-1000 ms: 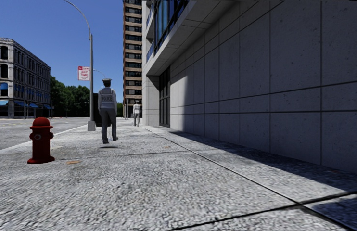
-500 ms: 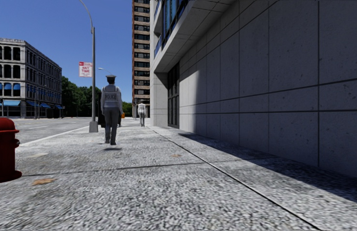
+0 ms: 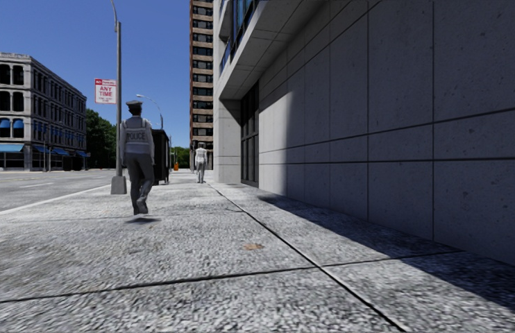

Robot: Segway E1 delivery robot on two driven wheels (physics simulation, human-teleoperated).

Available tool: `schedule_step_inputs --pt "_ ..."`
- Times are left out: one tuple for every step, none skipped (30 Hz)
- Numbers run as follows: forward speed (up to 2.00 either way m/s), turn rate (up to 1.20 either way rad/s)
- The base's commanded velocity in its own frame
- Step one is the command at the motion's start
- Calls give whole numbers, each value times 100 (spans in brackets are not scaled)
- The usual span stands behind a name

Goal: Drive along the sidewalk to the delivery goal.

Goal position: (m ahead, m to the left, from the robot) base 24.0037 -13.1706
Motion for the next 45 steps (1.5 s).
schedule_step_inputs --pt "200 0" --pt "200 0" --pt "200 0" --pt "200 0" --pt "200 0" --pt "200 0" --pt "200 0" --pt "200 0" --pt "200 0" --pt "200 0" --pt "200 5" --pt "200 15" --pt "200 20" --pt "200 20" --pt "200 22" --pt "200 26" --pt "200 33" --pt "200 33" --pt "200 36" --pt "200 37" --pt "200 37" --pt "200 37" --pt "200 37" --pt "200 37" --pt "200 37" --pt "200 37" --pt "200 37" --pt "200 37" --pt "200 37" --pt "200 37" --pt "200 37" --pt "200 37" --pt "200 37" --pt "200 37" --pt "200 30" --pt "200 12" --pt "200 0" --pt "200 0" --pt "200 0" --pt "200 0" --pt "200 0" --pt "200 0" --pt "200 0" --pt "200 0" --pt "200 0"
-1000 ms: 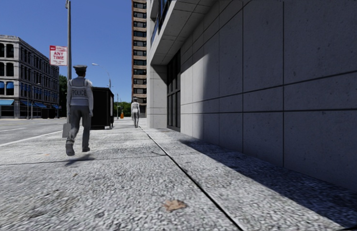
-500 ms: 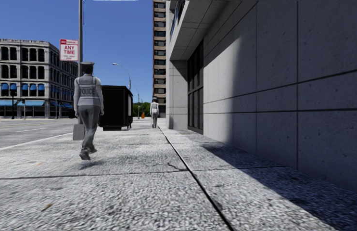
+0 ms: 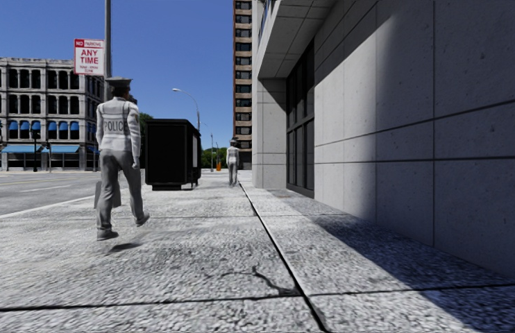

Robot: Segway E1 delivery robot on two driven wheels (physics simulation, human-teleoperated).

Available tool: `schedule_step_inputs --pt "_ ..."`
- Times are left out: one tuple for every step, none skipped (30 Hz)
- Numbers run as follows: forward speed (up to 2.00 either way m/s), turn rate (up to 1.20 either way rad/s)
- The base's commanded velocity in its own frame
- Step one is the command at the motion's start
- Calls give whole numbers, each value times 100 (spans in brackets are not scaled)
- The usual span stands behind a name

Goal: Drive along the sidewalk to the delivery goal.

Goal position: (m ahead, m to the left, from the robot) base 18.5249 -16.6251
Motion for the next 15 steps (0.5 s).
schedule_step_inputs --pt "200 0" --pt "200 0" --pt "200 0" --pt "200 0" --pt "200 0" --pt "200 0" --pt "200 0" --pt "200 0" --pt "200 0" --pt "200 0" --pt "200 0" --pt "200 0" --pt "200 0" --pt "200 0" --pt "200 0"
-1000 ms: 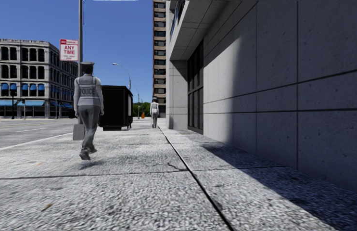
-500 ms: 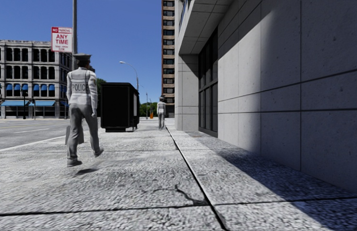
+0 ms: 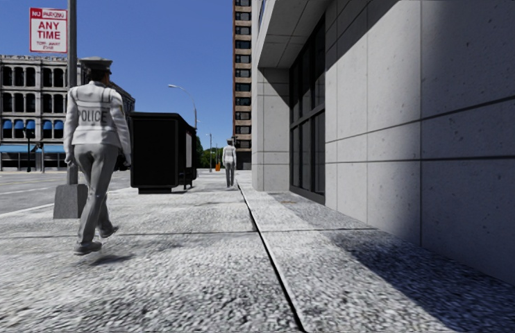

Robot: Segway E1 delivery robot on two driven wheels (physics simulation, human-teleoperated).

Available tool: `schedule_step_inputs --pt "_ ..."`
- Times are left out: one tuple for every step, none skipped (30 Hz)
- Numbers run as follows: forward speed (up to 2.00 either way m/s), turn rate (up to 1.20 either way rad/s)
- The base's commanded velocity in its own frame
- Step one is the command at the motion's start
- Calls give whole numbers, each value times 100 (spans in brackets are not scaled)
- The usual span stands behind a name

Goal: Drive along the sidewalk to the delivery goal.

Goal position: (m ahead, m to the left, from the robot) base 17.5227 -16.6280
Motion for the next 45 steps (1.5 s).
schedule_step_inputs --pt "200 0" --pt "200 0" --pt "200 0" --pt "200 0" --pt "200 0" --pt "200 0" --pt "200 0" --pt "200 0" --pt "200 0" --pt "200 0" --pt "200 3" --pt "200 3" --pt "200 11" --pt "200 16" --pt "200 18" --pt "200 18" --pt "200 18" --pt "200 18" --pt "200 18" --pt "200 18" --pt "200 18" --pt "200 18" --pt "200 18" --pt "200 13" --pt "200 0" --pt "200 0" --pt "200 0" --pt "200 0" --pt "200 0" --pt "200 0" --pt "200 0" --pt "200 0" --pt "200 0" --pt "200 6" --pt "200 11" --pt "200 18" --pt "200 18" --pt "200 22" --pt "200 28" --pt "200 30" --pt "200 33" --pt "200 33" --pt "200 35" --pt "200 36" --pt "200 36"
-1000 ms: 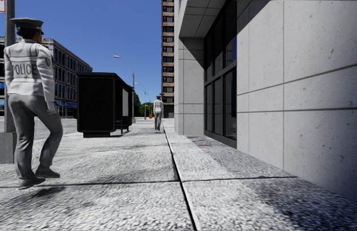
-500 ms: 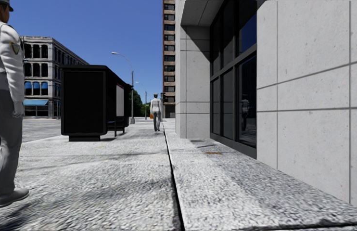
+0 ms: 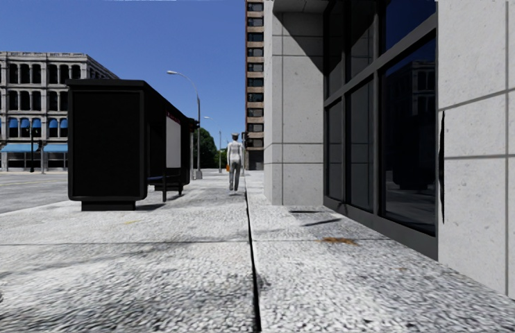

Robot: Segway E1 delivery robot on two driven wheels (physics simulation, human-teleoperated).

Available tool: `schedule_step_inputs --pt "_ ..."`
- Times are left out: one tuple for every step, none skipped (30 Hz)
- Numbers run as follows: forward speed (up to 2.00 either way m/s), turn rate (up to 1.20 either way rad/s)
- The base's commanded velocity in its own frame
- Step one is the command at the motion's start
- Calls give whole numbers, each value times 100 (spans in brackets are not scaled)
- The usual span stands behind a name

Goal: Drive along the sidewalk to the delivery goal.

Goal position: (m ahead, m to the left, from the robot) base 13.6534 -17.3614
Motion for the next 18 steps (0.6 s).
schedule_step_inputs --pt "200 35" --pt "200 35" --pt "200 34" --pt "200 34" --pt "200 20" --pt "200 0" --pt "200 0" --pt "200 0" --pt "200 0" --pt "200 0" --pt "200 0" --pt "200 0" --pt "200 0" --pt "200 0" --pt "200 0" --pt "200 0" --pt "200 0" --pt "200 0"
